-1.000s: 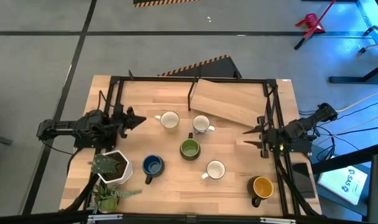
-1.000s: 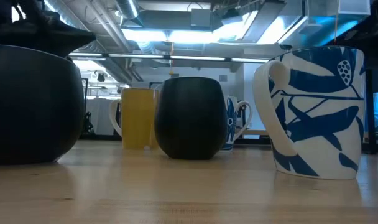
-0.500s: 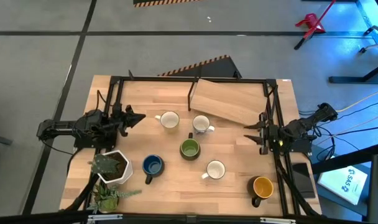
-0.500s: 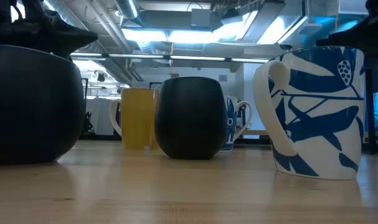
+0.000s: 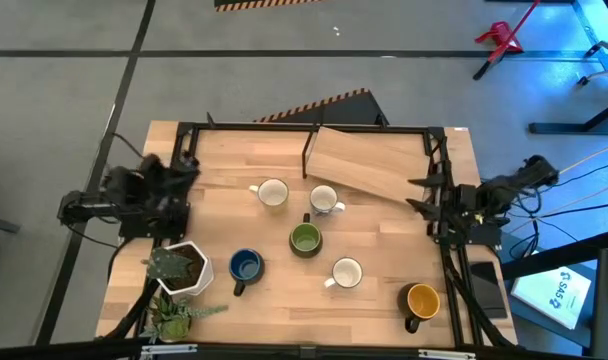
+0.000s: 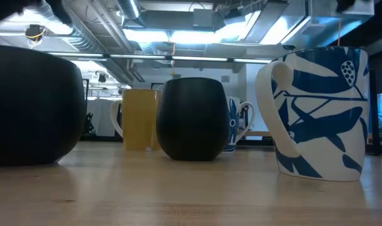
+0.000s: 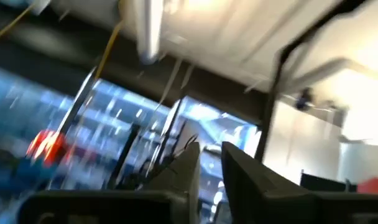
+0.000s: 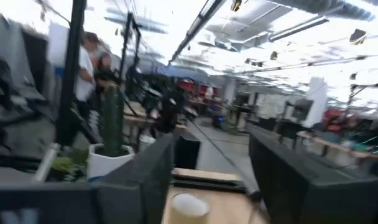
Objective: Place coffee mugs
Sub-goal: Put the black-yellow mug on the shelf
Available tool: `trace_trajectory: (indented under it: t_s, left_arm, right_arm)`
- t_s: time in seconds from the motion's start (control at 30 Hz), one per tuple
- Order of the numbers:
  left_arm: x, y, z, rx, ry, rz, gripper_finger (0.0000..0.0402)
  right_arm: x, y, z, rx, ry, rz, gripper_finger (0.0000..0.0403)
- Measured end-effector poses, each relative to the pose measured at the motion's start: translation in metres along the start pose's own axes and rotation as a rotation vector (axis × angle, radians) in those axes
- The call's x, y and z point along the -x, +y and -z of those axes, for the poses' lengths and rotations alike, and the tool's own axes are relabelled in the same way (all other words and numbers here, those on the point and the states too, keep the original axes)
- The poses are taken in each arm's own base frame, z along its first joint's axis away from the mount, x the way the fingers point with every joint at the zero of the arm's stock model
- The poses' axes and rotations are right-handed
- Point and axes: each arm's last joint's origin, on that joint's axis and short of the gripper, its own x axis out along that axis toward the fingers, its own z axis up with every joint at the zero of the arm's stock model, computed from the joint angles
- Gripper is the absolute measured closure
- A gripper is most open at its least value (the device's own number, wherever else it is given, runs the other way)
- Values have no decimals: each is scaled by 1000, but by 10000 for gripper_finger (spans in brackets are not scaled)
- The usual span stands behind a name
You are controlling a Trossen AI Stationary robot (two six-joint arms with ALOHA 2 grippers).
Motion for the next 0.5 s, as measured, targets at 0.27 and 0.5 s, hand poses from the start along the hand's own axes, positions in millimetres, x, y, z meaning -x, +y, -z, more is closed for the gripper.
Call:
trace_trajectory:
  t_s: [0.27, 0.5]
  left_arm:
    - [-47, -19, -45, -80, 222, -10, 266]
    - [-94, -12, -35, -107, 696, -248, 260]
  right_arm:
    - [-68, 8, -79, 257, 450, -20, 96]
    - [-104, 36, -77, 234, 1231, -74, 97]
